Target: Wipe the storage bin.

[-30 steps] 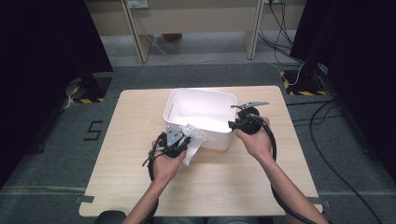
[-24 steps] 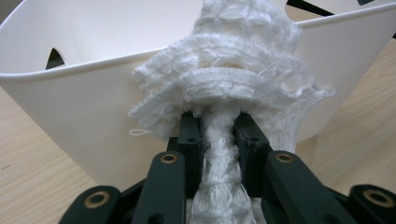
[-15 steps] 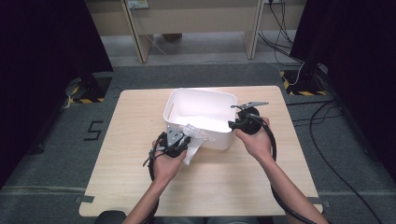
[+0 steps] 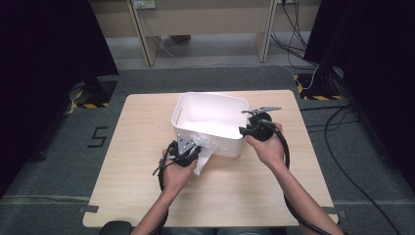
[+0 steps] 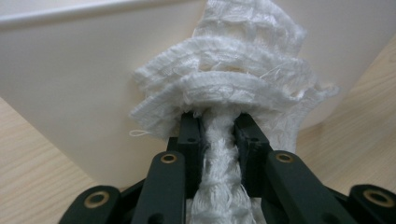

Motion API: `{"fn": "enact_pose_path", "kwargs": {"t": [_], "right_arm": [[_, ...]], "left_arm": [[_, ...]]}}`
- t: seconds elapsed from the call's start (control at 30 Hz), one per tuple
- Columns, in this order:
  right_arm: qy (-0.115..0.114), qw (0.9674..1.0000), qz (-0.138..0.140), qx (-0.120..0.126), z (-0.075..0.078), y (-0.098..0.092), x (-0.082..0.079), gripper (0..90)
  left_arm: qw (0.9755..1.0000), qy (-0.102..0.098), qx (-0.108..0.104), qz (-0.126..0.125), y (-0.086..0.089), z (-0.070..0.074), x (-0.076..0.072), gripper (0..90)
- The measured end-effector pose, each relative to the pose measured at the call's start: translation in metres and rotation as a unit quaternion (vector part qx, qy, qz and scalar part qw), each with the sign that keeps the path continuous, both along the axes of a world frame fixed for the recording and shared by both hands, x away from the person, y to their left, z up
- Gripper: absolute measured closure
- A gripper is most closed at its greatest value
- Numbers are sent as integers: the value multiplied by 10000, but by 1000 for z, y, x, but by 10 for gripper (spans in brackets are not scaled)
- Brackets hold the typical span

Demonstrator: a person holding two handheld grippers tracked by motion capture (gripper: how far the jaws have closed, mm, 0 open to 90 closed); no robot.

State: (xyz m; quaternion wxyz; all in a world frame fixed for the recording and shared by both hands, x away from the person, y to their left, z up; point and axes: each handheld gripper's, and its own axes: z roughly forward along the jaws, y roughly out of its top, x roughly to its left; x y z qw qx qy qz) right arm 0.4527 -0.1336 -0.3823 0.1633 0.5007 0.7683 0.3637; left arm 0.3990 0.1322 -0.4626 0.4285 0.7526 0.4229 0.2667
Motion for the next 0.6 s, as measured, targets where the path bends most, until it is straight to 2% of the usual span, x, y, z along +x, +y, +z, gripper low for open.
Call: {"fn": "enact_pose_path", "kwargs": {"t": [0.6], "right_arm": [[12,10000,9,8,0,2,-1,652]], "left_arm": [[9993,342,126,29,-5,-27,8,752]]}}
